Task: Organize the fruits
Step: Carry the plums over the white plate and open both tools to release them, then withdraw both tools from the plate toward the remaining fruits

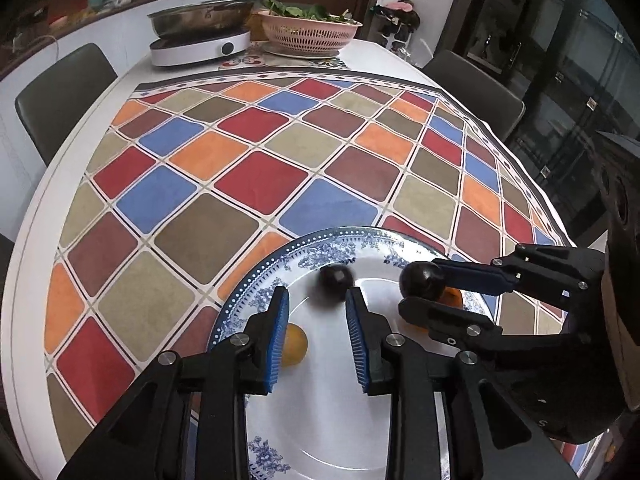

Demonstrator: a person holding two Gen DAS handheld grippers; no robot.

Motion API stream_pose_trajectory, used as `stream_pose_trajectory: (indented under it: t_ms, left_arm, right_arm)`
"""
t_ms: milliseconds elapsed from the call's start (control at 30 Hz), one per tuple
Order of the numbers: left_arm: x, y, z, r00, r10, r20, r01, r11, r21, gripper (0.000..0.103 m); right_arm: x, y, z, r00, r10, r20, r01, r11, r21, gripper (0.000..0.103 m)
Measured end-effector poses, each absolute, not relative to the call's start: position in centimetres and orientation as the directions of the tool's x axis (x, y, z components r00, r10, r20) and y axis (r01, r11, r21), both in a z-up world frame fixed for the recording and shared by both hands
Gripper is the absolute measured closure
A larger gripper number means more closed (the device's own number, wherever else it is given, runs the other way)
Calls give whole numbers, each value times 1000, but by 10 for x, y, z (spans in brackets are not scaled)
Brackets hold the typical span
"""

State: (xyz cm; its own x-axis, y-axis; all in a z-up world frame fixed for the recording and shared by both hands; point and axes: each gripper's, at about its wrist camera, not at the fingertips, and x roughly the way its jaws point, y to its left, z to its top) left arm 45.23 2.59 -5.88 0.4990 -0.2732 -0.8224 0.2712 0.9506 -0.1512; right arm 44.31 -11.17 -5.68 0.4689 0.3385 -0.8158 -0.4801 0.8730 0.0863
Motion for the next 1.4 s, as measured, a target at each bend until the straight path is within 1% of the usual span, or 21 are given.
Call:
stream_pose_trajectory:
  t_ms: [100,167,300,333,367,433,600,767,800,867,1000,1233,1333,1400]
  left_arm:
    - [448,26,-54,513,-253,-820,266,955,-128,72]
    - [443,27,-50,523,-245,-816,264,957,-118,70]
    - [433,29,-40,544,-230,-807,256,961,-101,67]
    - [428,31,-36,551,-234,-801,252,962,-107,67]
    - [426,32,-33,553,-234,-799,250,962,-109,67]
    - [419,34,-27,568,-223,-792,238,966,-101,66]
    - [396,35,-8,611,-191,-768,224,973,-64,62]
    - [368,34,10,640,-200,-742,228,971,-66,61]
    - [359,33,15,652,-202,-731,231,971,-62,60]
    - [346,31,22,669,-196,-717,232,971,-50,55]
    - [317,28,33,693,-199,-693,241,970,-38,54]
    - [269,24,53,731,-212,-648,247,968,-38,43]
    - [254,22,57,738,-218,-639,248,968,-44,42]
    - [244,22,59,738,-229,-635,253,966,-53,42]
  right_arm:
    - [442,-115,-57,468,336,-817,-472,877,90,71]
    - [439,-117,-56,470,337,-816,-468,879,94,71]
    - [432,-118,-51,480,340,-808,-474,876,88,71]
    - [430,-118,-49,484,340,-806,-477,875,84,69]
    - [430,-118,-47,488,339,-804,-476,876,80,60]
    - [426,-119,-42,507,333,-795,-470,880,68,55]
    - [411,-122,-25,536,334,-775,-466,883,58,55]
    - [387,-130,-5,577,325,-749,-436,898,54,54]
    - [382,-131,-1,584,327,-743,-434,899,54,55]
    - [370,-134,6,597,326,-733,-426,903,55,54]
    - [344,-142,21,622,338,-706,-420,905,63,54]
    - [302,-149,40,670,332,-664,-404,914,49,54]
    - [281,-150,47,694,320,-646,-402,915,21,54]
    - [271,-150,49,702,311,-641,-395,919,12,52]
